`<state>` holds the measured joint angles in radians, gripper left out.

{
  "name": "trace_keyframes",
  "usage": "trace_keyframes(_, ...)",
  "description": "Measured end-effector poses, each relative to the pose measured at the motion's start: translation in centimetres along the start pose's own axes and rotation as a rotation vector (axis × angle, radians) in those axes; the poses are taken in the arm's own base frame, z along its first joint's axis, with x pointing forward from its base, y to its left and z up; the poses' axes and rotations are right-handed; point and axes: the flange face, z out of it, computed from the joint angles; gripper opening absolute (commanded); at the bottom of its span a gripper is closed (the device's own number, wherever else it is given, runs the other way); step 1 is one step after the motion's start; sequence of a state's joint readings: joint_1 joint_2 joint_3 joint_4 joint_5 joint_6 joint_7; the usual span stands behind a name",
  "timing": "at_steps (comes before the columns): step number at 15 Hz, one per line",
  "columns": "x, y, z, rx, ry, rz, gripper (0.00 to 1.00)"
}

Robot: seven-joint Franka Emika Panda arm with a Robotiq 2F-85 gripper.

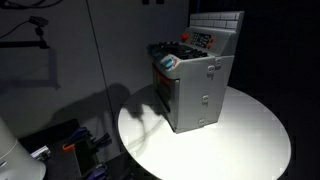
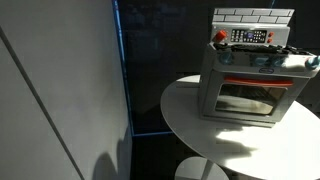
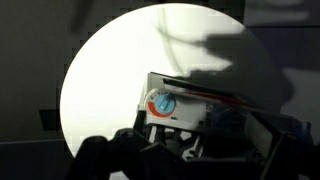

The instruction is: Push the bottom right button on the toy stove

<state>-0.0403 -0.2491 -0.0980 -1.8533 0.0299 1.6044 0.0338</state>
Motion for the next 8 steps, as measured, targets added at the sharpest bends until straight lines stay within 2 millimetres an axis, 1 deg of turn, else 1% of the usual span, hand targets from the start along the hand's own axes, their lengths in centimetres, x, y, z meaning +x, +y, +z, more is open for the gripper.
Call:
trace_keyframes(2,-1.6,0.1,-0.5,0.005,0.008,-0.002,1.0)
trace_keyframes(4,-2.6,0.2,-0.7,0.008,0.009,-0.003,1.0)
trace_keyframes(8,-2.7,0.2,-0.5,0.008,0.005,-0.003,1.0)
